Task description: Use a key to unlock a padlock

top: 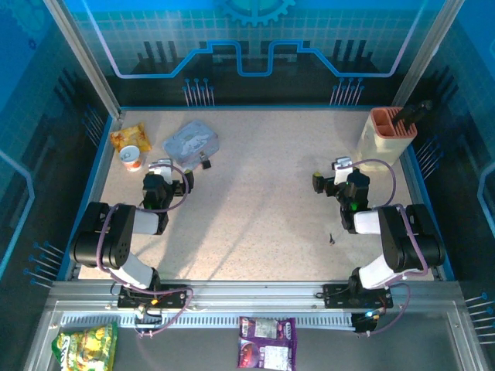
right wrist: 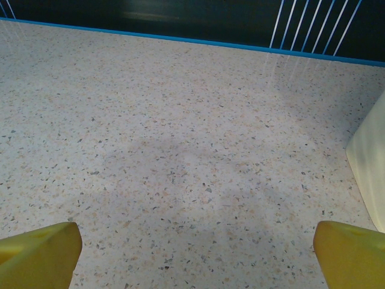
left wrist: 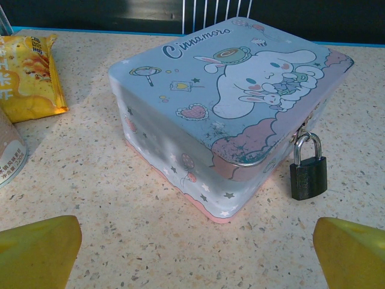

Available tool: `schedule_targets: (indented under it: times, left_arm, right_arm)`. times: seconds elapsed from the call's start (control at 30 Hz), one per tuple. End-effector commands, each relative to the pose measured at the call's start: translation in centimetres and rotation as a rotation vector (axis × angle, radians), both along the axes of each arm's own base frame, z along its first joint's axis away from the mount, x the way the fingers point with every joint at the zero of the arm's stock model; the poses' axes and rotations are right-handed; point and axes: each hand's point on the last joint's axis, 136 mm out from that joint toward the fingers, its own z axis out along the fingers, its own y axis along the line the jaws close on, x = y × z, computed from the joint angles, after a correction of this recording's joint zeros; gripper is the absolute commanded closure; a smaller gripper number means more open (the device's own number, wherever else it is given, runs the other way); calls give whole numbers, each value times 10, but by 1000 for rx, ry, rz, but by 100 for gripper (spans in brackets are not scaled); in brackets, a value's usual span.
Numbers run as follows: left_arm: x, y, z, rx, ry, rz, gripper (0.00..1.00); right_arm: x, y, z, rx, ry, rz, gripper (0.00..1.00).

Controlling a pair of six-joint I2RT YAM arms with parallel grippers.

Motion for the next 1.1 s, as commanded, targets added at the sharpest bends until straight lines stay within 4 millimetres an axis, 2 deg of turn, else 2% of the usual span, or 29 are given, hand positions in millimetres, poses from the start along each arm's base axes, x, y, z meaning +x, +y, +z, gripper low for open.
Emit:
schedule_targets:
  times: [0.0, 0.23, 0.4, 0.63, 0.73, 0.83, 0.9, 0.97, 1.07]
  left_arm:
    - [3, -4, 7, -3, -17, -23, 1]
    - [3, -4, 7, 1, -19, -25, 1]
    - [-9, -22, 14, 15, -81, -127, 1]
    - [-34, -30, 57, 70, -184, -129, 1]
    - [-43, -27, 88, 2, -212, -86, 1]
    - [-51, -20, 119, -132, -212, -13, 1]
    - [-57, -9, 129, -241, -175, 86, 1]
    - [-65, 4, 135, -337, -102, 204, 1]
    - [-78, 9, 143, -370, -1, 264, 1]
  right_arm:
    - [5, 3, 6, 1, -20, -1, 0]
    - [4, 3, 6, -1, -19, -1, 0]
    - [3, 7, 7, -14, -28, 17, 0]
    - [-7, 18, 15, -55, -84, 58, 0]
    - [-9, 24, 28, -78, -71, 69, 0]
    - [-9, 36, 50, -100, -43, 116, 0]
    - [-9, 40, 67, -49, -17, 120, 0]
    - [-12, 48, 92, 33, 13, 140, 0]
    - [-22, 53, 122, 173, 77, 126, 0]
